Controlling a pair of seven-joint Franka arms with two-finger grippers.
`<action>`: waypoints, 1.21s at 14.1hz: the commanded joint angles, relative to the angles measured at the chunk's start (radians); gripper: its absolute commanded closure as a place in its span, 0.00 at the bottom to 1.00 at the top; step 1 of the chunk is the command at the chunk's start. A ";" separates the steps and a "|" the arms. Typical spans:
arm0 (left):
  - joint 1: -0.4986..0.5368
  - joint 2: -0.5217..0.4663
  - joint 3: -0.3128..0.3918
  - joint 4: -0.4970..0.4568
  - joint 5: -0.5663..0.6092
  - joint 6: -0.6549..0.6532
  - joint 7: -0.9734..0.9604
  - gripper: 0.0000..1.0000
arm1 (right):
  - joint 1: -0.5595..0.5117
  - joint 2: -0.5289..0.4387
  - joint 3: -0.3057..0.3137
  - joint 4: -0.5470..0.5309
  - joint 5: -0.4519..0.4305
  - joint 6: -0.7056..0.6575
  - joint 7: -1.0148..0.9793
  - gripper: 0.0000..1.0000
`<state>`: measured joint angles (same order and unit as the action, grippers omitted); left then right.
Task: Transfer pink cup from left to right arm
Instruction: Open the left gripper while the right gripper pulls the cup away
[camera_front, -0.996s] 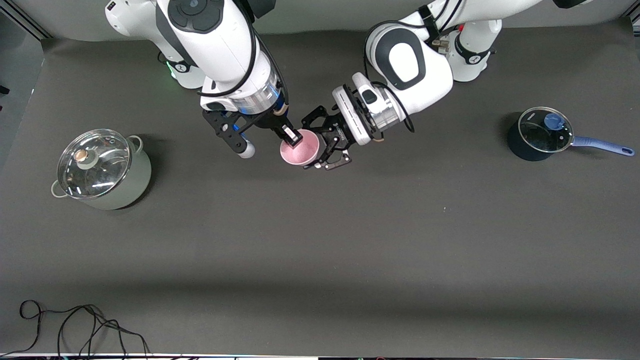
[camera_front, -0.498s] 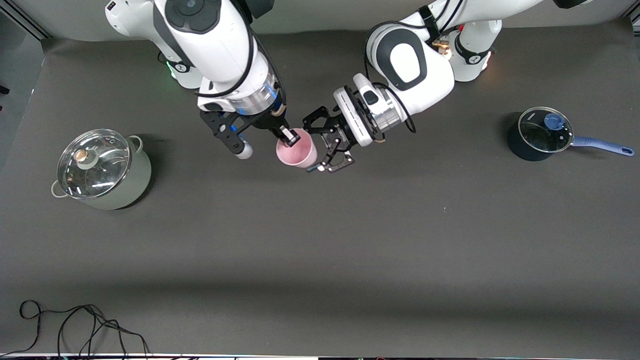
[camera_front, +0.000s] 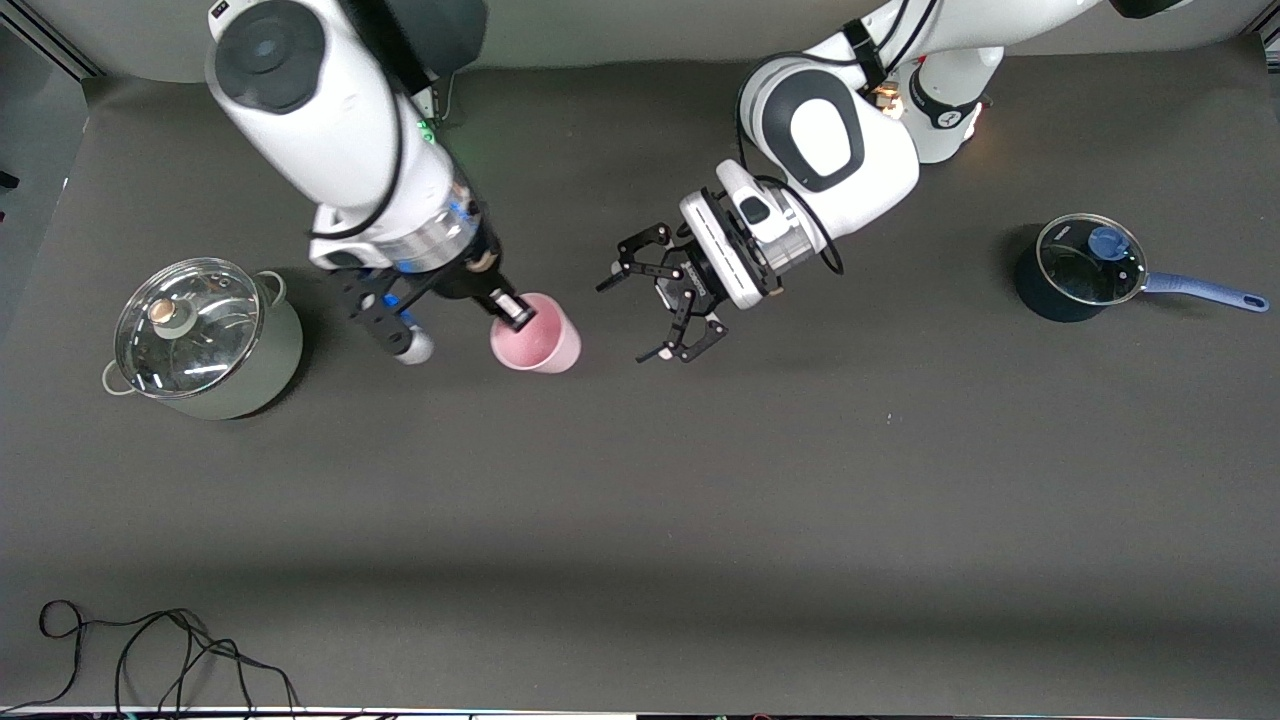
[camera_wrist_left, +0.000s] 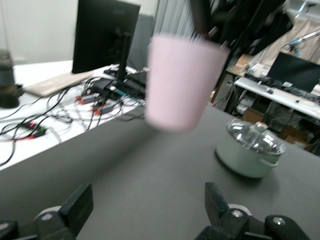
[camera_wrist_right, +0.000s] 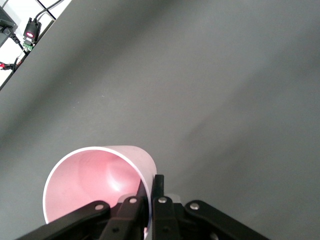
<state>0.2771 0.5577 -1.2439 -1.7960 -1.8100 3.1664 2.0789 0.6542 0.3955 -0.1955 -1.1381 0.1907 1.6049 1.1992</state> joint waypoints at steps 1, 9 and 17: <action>0.046 0.016 0.027 -0.045 -0.009 -0.002 -0.008 0.01 | -0.082 -0.043 0.001 -0.037 -0.005 -0.074 -0.188 1.00; 0.201 0.059 0.133 -0.117 0.041 -0.130 -0.003 0.00 | -0.271 -0.164 -0.155 -0.293 -0.008 -0.109 -0.869 1.00; 0.257 0.076 0.127 -0.120 0.178 -0.190 -0.119 0.00 | -0.269 -0.213 -0.260 -0.734 -0.040 0.292 -1.096 1.00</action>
<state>0.5247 0.6444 -1.1023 -1.9129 -1.6631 2.9845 2.0524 0.3659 0.2605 -0.4301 -1.6921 0.1703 1.7610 0.1592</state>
